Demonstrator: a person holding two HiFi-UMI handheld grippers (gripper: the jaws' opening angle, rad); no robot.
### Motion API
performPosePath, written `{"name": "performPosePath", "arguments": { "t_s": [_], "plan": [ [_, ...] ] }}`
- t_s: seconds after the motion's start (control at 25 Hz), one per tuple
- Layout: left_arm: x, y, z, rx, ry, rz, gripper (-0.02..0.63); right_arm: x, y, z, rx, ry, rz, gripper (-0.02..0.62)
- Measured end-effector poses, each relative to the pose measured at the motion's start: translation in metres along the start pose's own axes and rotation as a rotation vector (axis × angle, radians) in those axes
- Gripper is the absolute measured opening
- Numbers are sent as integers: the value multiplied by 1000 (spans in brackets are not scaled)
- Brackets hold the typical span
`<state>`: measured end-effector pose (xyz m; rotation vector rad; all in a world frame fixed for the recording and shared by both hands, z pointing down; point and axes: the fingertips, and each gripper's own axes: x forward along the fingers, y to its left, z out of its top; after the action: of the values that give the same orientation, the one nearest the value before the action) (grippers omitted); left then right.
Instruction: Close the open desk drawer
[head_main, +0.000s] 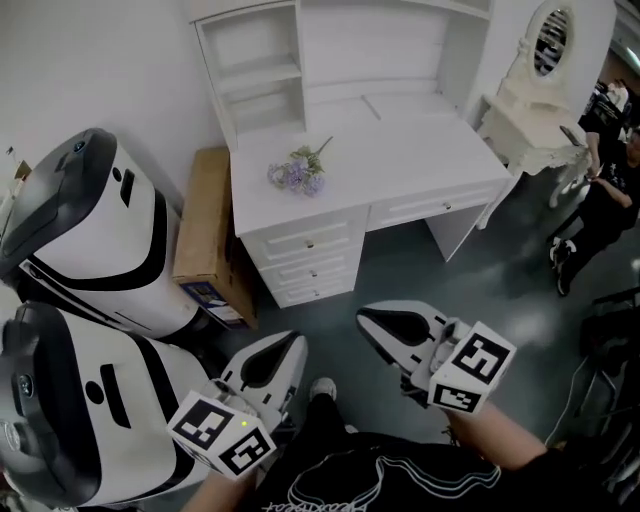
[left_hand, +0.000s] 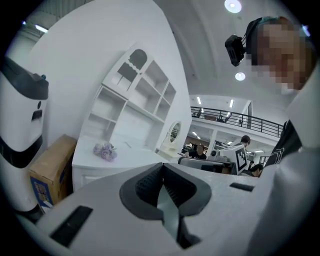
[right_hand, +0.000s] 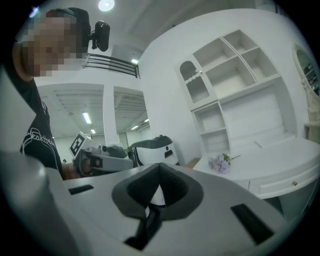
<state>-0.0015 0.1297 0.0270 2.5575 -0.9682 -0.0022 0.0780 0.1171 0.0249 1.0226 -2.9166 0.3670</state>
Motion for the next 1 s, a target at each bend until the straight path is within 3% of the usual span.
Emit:
{"name": "performPosePath", "arguments": {
  "t_s": [0.16,0.36,1.0],
  "plan": [
    [-15,-32,25,61,-51,-14,5,-25,20,30,-19,-66,14,6],
    [-23,-58,34,104,-72,-29,5,-43,38,39,-57,-89,25,6],
    [-20,-71,32,133,-64,-6,5,-58,44,42,-45,-117,31,6]
  ]
}}
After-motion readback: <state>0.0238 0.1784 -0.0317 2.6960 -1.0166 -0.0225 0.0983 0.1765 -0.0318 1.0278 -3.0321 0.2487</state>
